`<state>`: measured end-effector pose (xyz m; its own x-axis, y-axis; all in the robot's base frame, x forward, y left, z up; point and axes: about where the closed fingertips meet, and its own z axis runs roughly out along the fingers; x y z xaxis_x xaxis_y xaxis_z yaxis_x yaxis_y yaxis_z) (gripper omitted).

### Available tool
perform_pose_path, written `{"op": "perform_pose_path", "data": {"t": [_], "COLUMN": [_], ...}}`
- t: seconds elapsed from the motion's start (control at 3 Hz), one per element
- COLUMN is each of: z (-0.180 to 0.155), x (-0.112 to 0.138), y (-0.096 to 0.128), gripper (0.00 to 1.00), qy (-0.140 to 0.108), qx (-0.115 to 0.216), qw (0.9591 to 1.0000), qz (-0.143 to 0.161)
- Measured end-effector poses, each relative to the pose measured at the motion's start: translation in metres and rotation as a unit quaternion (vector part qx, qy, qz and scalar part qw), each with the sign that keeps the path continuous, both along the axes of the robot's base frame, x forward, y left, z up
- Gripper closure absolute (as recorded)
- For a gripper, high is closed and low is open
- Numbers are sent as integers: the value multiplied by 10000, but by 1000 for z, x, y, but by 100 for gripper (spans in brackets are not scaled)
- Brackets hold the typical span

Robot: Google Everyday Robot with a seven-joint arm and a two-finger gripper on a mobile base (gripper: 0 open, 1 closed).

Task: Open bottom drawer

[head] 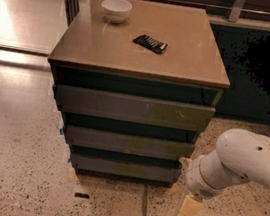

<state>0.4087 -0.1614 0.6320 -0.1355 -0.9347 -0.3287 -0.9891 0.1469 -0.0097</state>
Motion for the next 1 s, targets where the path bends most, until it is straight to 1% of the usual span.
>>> {"op": "perform_pose_path", "data": {"t": [0.33,0.67,1.0], "z": [-60,-112,-155], "x": [-5,-1,8], "y": [9,20,31], "gripper": [0,0,0], "qy": [-12,-32,-101], "qx": [327,648,845], "qw": [9993,9968,9941], "qz": [-205,-456,-672]}}
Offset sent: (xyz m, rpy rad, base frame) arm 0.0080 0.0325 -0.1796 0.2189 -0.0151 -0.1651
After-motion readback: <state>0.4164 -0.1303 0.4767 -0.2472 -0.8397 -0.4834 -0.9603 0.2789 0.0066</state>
